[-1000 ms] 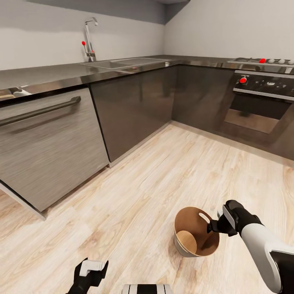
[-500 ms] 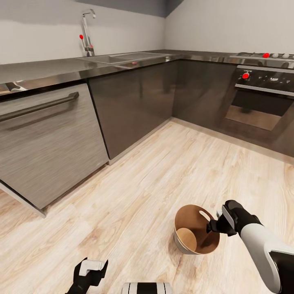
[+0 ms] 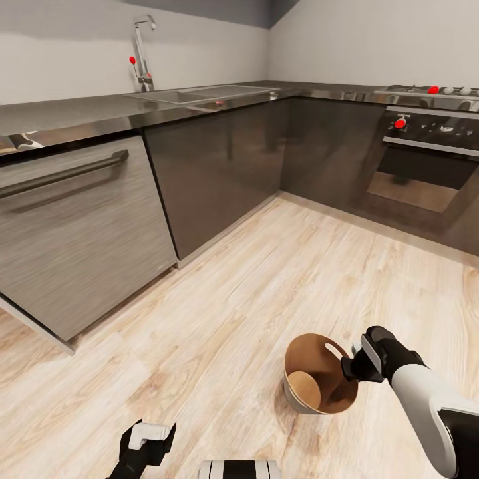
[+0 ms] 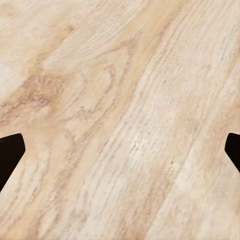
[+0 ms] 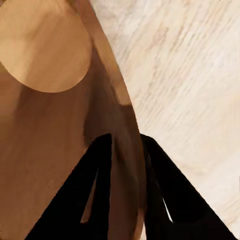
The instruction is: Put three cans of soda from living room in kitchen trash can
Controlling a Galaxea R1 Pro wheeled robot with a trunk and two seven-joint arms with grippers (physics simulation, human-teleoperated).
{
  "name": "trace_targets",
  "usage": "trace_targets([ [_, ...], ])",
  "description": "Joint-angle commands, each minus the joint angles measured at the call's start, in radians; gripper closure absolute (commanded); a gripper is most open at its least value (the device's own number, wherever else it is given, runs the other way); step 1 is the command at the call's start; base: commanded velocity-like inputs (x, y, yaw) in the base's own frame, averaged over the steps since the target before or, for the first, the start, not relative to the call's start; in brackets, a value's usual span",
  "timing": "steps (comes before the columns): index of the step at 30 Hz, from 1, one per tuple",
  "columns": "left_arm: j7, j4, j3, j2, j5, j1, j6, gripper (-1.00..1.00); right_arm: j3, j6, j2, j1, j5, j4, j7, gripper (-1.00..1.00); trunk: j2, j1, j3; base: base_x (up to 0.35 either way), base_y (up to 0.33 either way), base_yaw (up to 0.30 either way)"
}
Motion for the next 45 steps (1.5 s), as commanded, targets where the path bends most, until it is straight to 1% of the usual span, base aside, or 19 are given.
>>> trace_targets([
  [1,0.000,0.000,0.000,0.000,0.000,0.000,0.000,-1.00,0.004,-0.001,0.000,0.000,0.018,0.000,-0.004,1.00,0.000,0.000,0.000,0.000,0.000,0.000],
  [10,0.000,0.000,0.000,0.000,0.001,0.001,0.000,-1.00,0.003,-0.005,0.000,0.000,0.018,-0.003,-0.003,1.00,0.000,0.000,0.000,0.000,0.000,0.000],
  [20,0.000,0.000,0.000,0.000,0.000,0.002,0.000,-1.00,-0.001,-0.012,-0.007,0.001,0.017,-0.007,-0.002,1.00,0.000,0.000,0.000,0.000,0.000,0.000],
  [23,0.000,0.001,-0.002,-0.001,-0.002,0.002,0.011,-1.00,-0.002,-0.012,-0.006,0.003,0.017,-0.007,-0.002,1.00,0.001,-0.001,0.012,0.000,0.000,0.000],
  [24,0.001,0.000,-0.003,-0.001,0.000,0.002,0.046,-1.00,-0.001,-0.013,-0.004,0.004,0.018,-0.007,-0.002,1.00,0.001,-0.002,0.015,0.000,0.000,0.000],
  [38,0.000,0.002,-0.006,-0.002,0.000,0.001,0.048,-1.00,-0.001,-0.017,-0.003,0.007,0.018,-0.010,-0.002,1.00,0.004,-0.008,0.070,0.000,0.000,0.000],
  [40,0.000,0.002,-0.006,-0.002,0.000,0.000,0.049,-1.00,-0.001,-0.043,-0.005,0.008,0.018,-0.009,-0.002,1.00,0.005,-0.009,0.077,0.000,0.000,0.000],
  [45,0.000,0.003,-0.006,-0.002,-0.002,-0.001,0.050,-1.00,-0.002,-0.068,-0.008,0.010,0.018,-0.011,-0.002,1.00,0.006,-0.011,0.097,0.000,0.000,0.000],
])
